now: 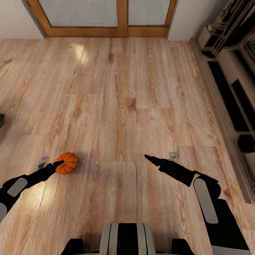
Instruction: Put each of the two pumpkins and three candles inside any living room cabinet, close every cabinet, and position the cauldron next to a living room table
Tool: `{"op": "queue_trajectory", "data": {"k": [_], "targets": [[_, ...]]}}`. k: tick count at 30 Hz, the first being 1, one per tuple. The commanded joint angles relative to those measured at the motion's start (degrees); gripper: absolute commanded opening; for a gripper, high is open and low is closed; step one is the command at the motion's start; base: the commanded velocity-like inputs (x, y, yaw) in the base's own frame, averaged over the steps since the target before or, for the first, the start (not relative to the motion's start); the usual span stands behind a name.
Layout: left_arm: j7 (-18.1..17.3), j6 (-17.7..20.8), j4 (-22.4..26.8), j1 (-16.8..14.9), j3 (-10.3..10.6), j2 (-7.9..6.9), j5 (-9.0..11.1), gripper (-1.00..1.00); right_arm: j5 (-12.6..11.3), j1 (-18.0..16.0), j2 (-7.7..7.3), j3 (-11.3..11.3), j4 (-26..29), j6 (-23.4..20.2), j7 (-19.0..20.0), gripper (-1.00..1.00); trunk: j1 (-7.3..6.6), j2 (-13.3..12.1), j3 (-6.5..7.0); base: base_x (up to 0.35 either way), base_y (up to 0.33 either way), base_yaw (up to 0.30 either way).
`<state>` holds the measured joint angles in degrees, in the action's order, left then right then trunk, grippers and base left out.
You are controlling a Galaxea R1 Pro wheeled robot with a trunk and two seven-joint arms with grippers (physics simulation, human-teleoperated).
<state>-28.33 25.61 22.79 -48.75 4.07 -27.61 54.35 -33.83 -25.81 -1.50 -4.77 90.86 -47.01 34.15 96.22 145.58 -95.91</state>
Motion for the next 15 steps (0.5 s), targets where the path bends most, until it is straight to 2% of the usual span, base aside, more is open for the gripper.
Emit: {"op": "queue_trajectory", "data": {"k": [1, 8, 12, 15], "targets": [[-0.1, 0.1, 0.0, 0.0, 0.4, -0.07, 0.6, 1.00, -0.1, 0.0, 0.01, -0.1, 0.0, -0.4, 0.1, 1.00, -0.01, 0.0, -0.03, 0.000, 0.000, 0.000], [-0.6, 0.1, 0.0, 0.0, 0.4, -0.07, 0.6, 1.00, -0.1, 0.0, 0.01, -0.1, 0.0, -0.4, 0.1, 1.00, -0.01, 0.0, -0.03, 0.000, 0.000, 0.000], [-0.6, 0.1, 0.0, 0.0, 0.4, -0.07, 0.6, 1.00, -0.1, 0.0, 0.01, -0.1, 0.0, -0.4, 0.1, 1.00, 0.09, 0.1, -0.92, 0.000, 0.000, 0.000], [-0.6, 0.1, 0.0, 0.0, 0.4, -0.07, 0.6, 1.00, -0.1, 0.0, 0.01, -0.1, 0.0, -0.4, 0.2, 1.00, 0.09, 0.1, -0.92, 0.000, 0.000, 0.000]]}}
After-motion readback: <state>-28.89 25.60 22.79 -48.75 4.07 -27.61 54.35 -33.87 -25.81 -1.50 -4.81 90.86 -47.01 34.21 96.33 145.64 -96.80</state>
